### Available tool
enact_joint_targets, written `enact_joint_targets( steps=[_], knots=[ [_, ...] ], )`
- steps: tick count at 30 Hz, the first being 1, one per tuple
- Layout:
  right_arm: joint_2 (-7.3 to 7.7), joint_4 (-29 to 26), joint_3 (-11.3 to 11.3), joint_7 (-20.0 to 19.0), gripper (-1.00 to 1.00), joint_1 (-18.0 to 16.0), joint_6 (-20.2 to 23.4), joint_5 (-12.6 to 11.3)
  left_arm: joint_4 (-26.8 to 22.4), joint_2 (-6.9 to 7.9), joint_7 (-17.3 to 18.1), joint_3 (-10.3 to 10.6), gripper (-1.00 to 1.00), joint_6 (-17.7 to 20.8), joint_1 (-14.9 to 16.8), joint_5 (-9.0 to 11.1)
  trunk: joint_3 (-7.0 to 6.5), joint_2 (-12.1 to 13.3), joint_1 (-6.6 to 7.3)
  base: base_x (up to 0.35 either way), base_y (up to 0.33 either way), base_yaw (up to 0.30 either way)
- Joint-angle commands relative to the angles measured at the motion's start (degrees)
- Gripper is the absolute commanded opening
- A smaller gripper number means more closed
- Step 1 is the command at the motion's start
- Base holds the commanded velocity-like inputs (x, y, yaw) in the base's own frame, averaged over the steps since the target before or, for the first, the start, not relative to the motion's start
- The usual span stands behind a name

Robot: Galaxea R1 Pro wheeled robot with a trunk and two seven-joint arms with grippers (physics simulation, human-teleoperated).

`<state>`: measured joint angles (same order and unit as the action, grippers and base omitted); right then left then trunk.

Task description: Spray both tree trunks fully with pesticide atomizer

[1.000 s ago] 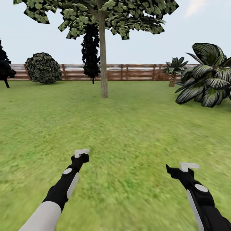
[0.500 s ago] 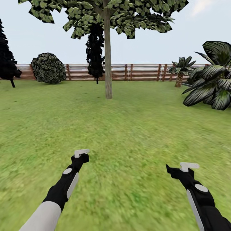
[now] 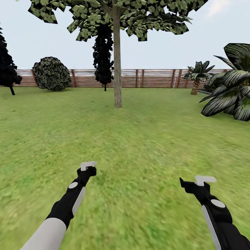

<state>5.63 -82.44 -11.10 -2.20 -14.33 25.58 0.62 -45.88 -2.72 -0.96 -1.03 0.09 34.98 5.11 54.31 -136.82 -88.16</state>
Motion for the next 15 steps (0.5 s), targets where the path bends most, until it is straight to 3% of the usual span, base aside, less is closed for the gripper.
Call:
enact_joint_targets(
  steps=[1, 10, 15],
  knots=[
    [0.0, 0.0, -0.02, 0.0, 1.0, 0.0, 0.0, 0.0, -0.01, 0.0, 0.0, 0.03, -1.0, 0.0, 0.0, -0.01, 0.0, 0.0, 0.0, 0.327, 0.072, 0.0],
    [0.0, 0.0, -0.03, 0.0, 1.0, 0.0, 0.0, 0.0, -0.01, 0.0, 0.0, 0.06, -1.0, 0.0, 0.0, -0.01, 0.0, 0.0, 0.0, 0.327, 0.072, 0.001],
    [0.0, 0.0, -0.06, 0.0, 1.0, 0.0, 0.0, 0.0, 0.0, -0.03, 0.0, 0.07, -1.0, 0.0, 0.0, -0.01, 0.0, 0.0, 0.0, 0.327, 0.072, 0.129]
  ],
)
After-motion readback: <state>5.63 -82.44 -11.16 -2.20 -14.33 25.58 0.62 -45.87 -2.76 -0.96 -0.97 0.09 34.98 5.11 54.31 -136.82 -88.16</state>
